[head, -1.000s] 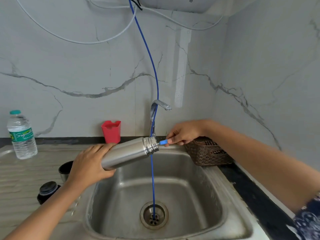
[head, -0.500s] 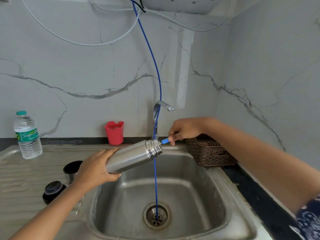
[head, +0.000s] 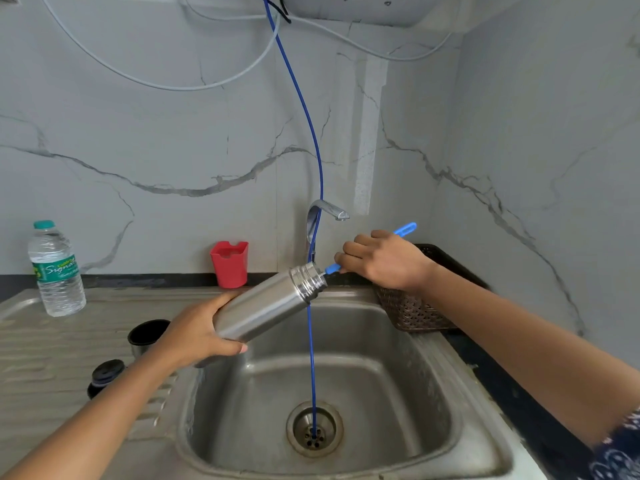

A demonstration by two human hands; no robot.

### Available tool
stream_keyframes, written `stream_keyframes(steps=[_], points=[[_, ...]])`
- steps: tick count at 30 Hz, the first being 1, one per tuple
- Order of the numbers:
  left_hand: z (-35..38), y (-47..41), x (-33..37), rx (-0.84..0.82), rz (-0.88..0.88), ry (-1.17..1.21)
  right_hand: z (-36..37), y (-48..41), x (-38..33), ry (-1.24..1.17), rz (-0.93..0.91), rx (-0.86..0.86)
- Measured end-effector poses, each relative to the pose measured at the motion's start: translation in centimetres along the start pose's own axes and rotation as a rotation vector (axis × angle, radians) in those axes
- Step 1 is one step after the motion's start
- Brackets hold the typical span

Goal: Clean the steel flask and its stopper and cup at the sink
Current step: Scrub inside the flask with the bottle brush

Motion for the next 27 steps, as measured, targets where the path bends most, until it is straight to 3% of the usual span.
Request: stream_keyframes(steps=[3,7,9,10,12,16,18,21,23,25,27], points=[[0.2,0.1,-0.7,0.128,0.034,-0.206,-1.5,-0.9,-0.2,-0.275,0.029,-0.177],[0.9,0.7,-0.5,0.391,0.202,-0.524,-2.5,-1.8,0.8,-1.162,0.168,-0.83],[1.0,0.9,0.1,0.459,0.224,-0.581,-2.6,-1.3,1.2,-1.535,0.256,-1.044],[1.0,0.8,0.2,0.455,0.212,-0.583,-2.6,-1.2,1.3,-1.585,0.271,-1.075],[0.8,0.6,-0.1,0.388,0.158,-0.538,-2.7,-1.5,1.1,-1.389,0.283,-0.966],[-0.3,0.5,0.1,0.159,0.032,-0.188,-2.6,-1.5,0.2,-0.224,0.145,-0.208],[-0.4,0.5,0.3,0.094,0.025,-0.09,-2.0,-0.6,-0.4,0.017,0.05,-0.024],[-0.5,0.8,0.3,0.153,0.045,-0.212,-1.7,-0.7,-0.5,-0.147,0.054,-0.058],[-0.2,1.1,-0.1,0.247,0.093,-0.397,-2.4,-1.3,-0.5,-0.478,0.131,-0.343],[0.1,1.2,-0.3,0.3,0.127,-0.524,-2.4,-1.5,-0.2,-0.994,0.213,-0.667],[0.2,1.3,-0.3,0.308,0.126,-0.552,-2.4,-1.5,-0.2,-1.116,0.254,-0.756]])
Point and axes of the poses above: each hand's wrist, its own y-axis away from the middle knuckle, its own z-axis out of the palm, x = y × z, the point moved 2 cm from there along -y, towards the middle knuckle, and after that the axes turned 14 degrees about -x, right-handed, at the moved point
